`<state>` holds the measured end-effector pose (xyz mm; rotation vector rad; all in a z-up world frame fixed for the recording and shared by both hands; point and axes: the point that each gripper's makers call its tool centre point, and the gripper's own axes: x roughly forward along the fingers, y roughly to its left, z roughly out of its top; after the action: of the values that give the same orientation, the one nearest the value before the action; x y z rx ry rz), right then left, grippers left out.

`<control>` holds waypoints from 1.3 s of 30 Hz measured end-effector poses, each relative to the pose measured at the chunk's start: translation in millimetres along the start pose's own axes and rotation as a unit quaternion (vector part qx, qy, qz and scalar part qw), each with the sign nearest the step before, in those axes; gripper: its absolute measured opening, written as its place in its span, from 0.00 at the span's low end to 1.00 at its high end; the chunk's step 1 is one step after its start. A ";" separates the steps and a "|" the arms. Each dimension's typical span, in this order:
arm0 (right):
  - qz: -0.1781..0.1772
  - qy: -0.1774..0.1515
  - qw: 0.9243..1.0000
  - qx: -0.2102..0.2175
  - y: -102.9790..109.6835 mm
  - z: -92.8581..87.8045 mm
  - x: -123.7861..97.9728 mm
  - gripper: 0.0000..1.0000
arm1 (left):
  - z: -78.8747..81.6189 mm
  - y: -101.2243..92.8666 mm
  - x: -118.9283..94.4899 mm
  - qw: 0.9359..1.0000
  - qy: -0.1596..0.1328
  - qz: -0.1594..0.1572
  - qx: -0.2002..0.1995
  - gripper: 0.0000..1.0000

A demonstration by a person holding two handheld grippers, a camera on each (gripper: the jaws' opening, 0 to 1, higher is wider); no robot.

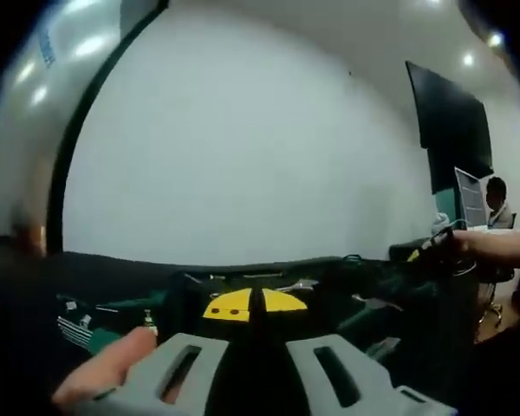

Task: Pick up the tools and put them into their designated positions in the toolbox.

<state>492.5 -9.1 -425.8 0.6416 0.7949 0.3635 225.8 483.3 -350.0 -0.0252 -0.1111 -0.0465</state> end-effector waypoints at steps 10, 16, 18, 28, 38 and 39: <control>0.019 -0.043 0.999 -0.009 3.1 15.1 12.8 0.26 | -10.9 -4.5 4.3 0.999 0.030 0.000 0.037 0.04; 0.056 -0.071 0.996 0.010 14.8 32.0 11.8 0.17 | -9.9 -3.2 3.2 0.999 0.028 0.003 0.031 0.04; 0.053 -0.068 0.996 -0.012 14.6 34.7 15.7 0.17 | -9.9 -3.3 3.1 0.999 0.028 0.004 0.030 0.04; 0.053 -0.052 0.997 -0.036 1.5 24.9 21.5 0.09 | -15.0 -5.6 3.4 0.998 0.044 0.006 0.042 0.03; -0.005 -0.097 0.980 -0.175 19.2 31.5 0.4 0.00 | -16.2 -7.7 2.0 0.998 0.051 0.008 0.046 0.03; -0.014 -0.098 0.974 -0.205 24.8 34.7 -2.8 0.00 | -16.4 -7.5 1.7 0.998 0.051 0.009 0.046 0.03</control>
<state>515.2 -5.5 -389.8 0.2729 0.5178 0.4164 228.9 475.2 -365.9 0.0689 -0.0104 -0.0237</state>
